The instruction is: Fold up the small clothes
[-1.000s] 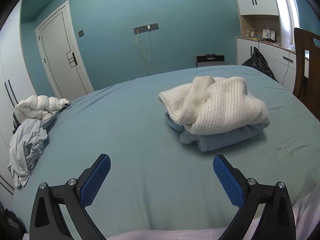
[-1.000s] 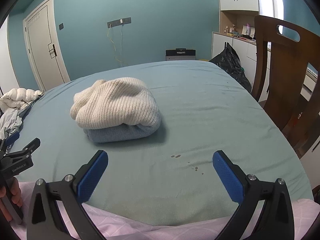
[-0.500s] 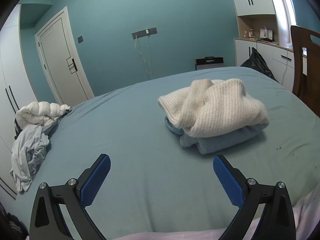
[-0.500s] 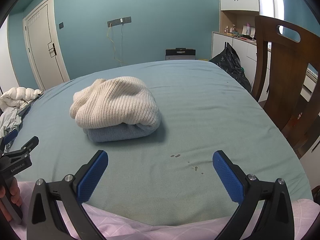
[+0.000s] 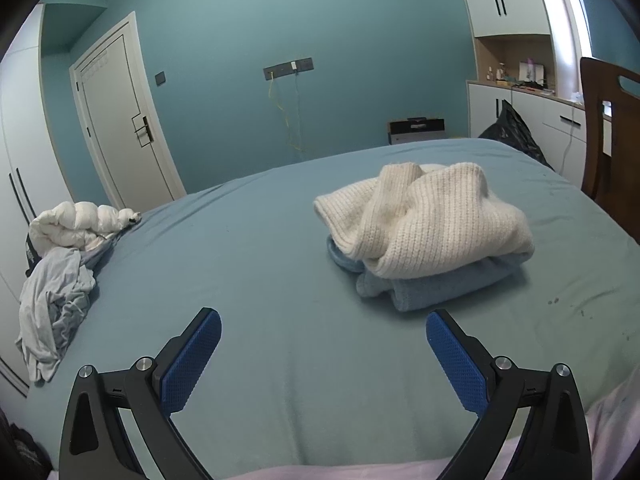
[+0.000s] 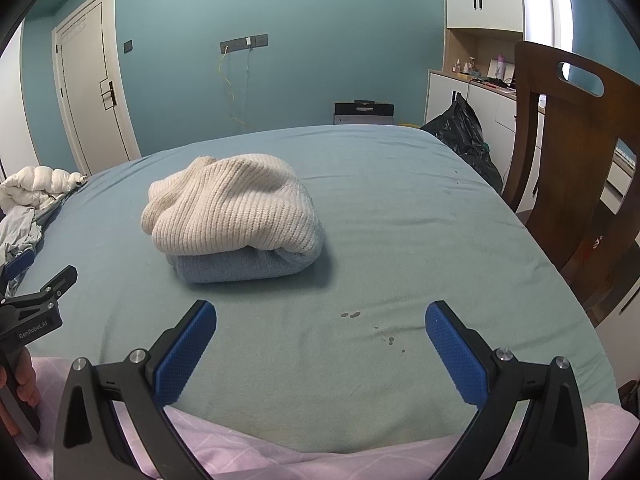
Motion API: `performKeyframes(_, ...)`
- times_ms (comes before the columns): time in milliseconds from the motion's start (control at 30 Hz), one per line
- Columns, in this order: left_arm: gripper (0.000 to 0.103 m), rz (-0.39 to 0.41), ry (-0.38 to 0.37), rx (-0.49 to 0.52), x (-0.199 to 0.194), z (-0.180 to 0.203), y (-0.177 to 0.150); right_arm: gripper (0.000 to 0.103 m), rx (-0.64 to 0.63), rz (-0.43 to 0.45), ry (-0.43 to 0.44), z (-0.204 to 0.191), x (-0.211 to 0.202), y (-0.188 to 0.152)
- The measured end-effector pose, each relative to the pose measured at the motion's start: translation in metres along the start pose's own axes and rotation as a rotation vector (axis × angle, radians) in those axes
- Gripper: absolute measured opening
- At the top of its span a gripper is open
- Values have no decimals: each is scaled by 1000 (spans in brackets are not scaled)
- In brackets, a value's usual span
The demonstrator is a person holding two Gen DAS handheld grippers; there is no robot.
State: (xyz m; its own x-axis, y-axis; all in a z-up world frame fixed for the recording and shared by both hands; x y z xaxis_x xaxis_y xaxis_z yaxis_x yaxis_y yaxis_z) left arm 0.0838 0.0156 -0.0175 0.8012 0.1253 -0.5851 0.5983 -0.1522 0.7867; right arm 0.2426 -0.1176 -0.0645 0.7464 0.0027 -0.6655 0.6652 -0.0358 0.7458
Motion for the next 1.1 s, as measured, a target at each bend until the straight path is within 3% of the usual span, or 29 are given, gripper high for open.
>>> performKeyframes(1100, 103, -21, -17, 17, 4, 6, -2, 102, -28, -6, -18, -6, -1, -3)
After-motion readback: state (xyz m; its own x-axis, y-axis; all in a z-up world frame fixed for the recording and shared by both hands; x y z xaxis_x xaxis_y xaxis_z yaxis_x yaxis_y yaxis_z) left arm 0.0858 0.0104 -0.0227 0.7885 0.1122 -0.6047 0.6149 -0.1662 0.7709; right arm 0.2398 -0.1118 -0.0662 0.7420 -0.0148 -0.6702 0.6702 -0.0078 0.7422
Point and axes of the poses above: each gripper's, at about its wrist camera, not at the fingertips, and x roughly the way its jaws point, z to its right, y to its top, the point moved 6 cm from there along x, roughly the way its jaws point, and after that the axes turned 3 degrees about x, right-handed, at the moved point
